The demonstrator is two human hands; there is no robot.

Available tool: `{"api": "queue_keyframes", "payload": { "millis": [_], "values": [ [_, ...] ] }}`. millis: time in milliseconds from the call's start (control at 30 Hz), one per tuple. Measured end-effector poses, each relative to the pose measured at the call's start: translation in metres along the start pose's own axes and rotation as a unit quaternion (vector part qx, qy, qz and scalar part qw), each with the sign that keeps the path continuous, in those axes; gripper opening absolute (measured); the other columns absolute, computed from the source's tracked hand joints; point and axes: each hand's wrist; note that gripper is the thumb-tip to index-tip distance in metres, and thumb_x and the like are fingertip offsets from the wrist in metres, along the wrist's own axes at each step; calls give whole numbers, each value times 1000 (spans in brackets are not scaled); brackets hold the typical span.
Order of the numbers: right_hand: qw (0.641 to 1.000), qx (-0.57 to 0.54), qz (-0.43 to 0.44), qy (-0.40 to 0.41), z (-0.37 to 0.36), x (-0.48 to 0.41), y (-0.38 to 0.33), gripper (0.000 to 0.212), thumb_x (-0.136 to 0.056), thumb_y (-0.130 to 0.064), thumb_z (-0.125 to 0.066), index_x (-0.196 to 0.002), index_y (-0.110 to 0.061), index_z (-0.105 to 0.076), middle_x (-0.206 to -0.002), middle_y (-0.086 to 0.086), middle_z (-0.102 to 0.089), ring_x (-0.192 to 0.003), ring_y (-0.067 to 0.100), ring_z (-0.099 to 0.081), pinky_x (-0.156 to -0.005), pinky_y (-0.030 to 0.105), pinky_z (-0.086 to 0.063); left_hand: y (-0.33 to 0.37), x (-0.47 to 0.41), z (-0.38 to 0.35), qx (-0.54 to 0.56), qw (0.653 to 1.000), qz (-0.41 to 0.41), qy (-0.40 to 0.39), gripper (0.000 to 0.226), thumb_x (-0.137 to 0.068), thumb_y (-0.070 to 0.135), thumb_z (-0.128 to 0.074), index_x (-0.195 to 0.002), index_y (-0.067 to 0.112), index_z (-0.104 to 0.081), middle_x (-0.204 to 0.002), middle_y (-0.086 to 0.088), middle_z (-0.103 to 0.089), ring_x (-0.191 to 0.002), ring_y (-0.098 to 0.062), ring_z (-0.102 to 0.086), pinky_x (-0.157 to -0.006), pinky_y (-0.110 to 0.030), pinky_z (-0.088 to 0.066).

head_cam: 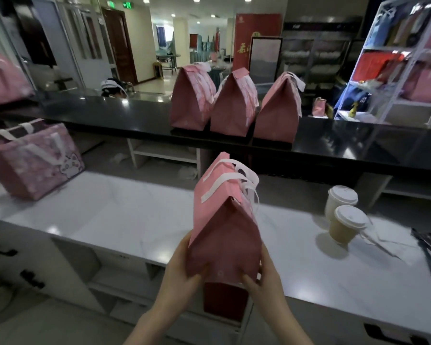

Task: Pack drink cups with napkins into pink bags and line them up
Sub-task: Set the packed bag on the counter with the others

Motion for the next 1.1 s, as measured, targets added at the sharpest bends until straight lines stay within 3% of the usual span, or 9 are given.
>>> {"api": "queue_keyframes", "payload": {
  "millis": [100,233,367,500,667,800,900,1100],
  "values": [
    [1000,6,30,-3,-23,-3,-16,88,-74,14,-67,-134,-42,-35,-137,-5,-54,-123,16,-55,-101,47,-47,8,-1,27,-10,999,-14,27,68,-72,24,-78,-131,37,-48,-121,12,-65,-110,-5,-62,-83,-14,-48],
    [998,4,59,-29,-58,-19,-38,87,-77,11,-66,-138,-40,-33,-141,-7,-50,-127,13,-52,-100,51,-48,7,-17,68,-26,998,-14,49,75,-66,34,-83,-130,48,-45,-120,14,-66,-110,-6,-63,-87,-27,-51],
    [995,9,92,-43,-99,-45,-62,85,-78,3,-71,-142,-40,-34,-137,-15,-53,-122,5,-54,-97,42,-50,2,-39,108,-48,995,-22,81,76,-62,39,-80,-126,57,-43,-113,24,-65,-100,6,-62,-75,-8,-46],
    [994,-4,95,-59,-147,-76,-78,82,-80,1,-72,-141,-38,-34,-136,-7,-54,-121,13,-55,-97,43,-49,-7,-73,152,-58,994,-33,92,74,-63,27,-75,-121,60,-42,-108,21,-66,-97,4,-62,-70,-7,-45],
    [993,-28,116,-25,-218,-118,-105,83,-77,9,-70,-132,-46,-40,-128,-9,-60,-113,8,-60,-87,20,-52,-20,-132,220,-55,995,-55,68,72,-67,22,-75,-123,54,-45,-107,17,-67,-95,-2,-65,-72,-12,-48],
    [993,-18,120,-4,-268,-154,-127,87,-77,7,-69,-134,-49,-35,-130,-10,-59,-114,12,-60,-93,35,-53,-26,-183,269,-51,995,-72,55,74,-67,25,-76,-128,53,-43,-108,21,-66,-96,3,-64,-71,-9,-47],
    [992,-14,126,20,-297,-180,-141,86,-77,7,-68,-134,-50,-38,-130,-14,-58,-114,9,-60,-92,32,-53,-25,-217,297,-43,995,-86,38,74,-66,37,-75,-129,55,-41,-111,26,-64,-99,4,-63,-73,-9,-48],
    [992,4,117,42,-332,-231,-154,92,-77,7,-66,-144,-45,-31,-137,-9,-51,-125,10,-51,-102,45,-47,-28,-278,328,-36,995,-95,19,74,-65,39,-75,-130,53,-41,-114,17,-64,-102,-1,-63,-76,-13,-52]
  ]
}}
Point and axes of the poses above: each hand's wrist, its own x-axis away from the middle knuckle, its own z-axis out of the back of the hand, y = z × x
